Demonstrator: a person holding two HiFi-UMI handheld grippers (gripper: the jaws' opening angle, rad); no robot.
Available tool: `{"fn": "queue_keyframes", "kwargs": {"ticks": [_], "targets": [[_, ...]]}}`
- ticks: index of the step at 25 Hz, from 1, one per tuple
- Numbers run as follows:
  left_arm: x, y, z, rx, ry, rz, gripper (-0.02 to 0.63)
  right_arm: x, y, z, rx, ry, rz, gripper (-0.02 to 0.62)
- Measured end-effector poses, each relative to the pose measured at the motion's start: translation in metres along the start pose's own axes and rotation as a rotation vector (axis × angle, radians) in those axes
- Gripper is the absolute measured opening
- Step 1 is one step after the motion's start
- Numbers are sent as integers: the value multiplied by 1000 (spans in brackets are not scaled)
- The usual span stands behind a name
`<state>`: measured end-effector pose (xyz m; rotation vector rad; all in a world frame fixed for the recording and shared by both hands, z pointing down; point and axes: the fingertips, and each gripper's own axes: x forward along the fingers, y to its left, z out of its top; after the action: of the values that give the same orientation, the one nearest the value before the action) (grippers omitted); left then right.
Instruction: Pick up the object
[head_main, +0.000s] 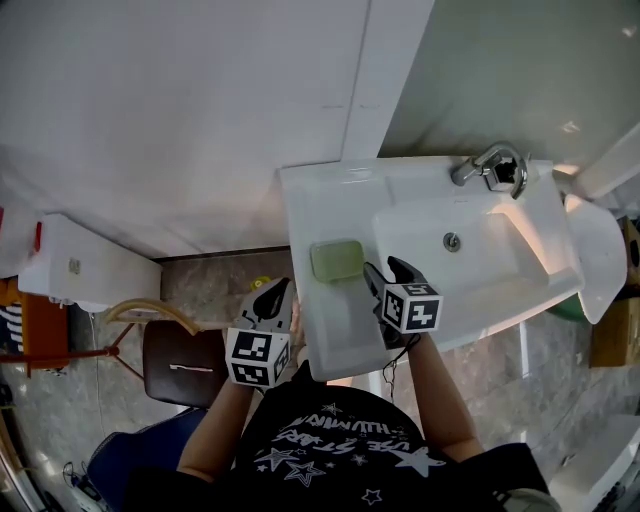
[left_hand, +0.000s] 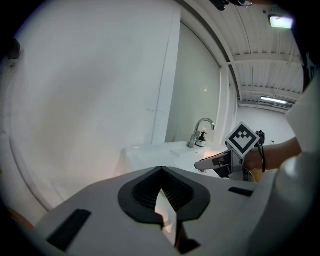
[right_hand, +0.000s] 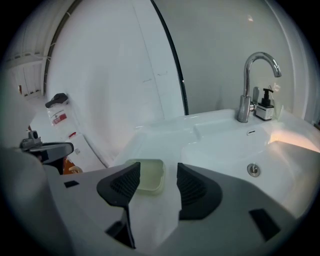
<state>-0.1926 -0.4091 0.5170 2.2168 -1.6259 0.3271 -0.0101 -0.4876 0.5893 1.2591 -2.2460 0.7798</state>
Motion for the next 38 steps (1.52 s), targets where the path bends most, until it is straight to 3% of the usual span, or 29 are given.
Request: {"fn": "queue_keyframes", "kwargs": {"ticks": [12,21,38], "targets": [[27,43,-8,-42,42,7,15,70,-5,-6,-86,128,-59,154],[33,50,-13,-49,63,-4,15,86,-4,-12,-79,187,-63,105],[18,54,-20,-47,66,13,15,85,-11,-12,-29,175,-149,37]]}}
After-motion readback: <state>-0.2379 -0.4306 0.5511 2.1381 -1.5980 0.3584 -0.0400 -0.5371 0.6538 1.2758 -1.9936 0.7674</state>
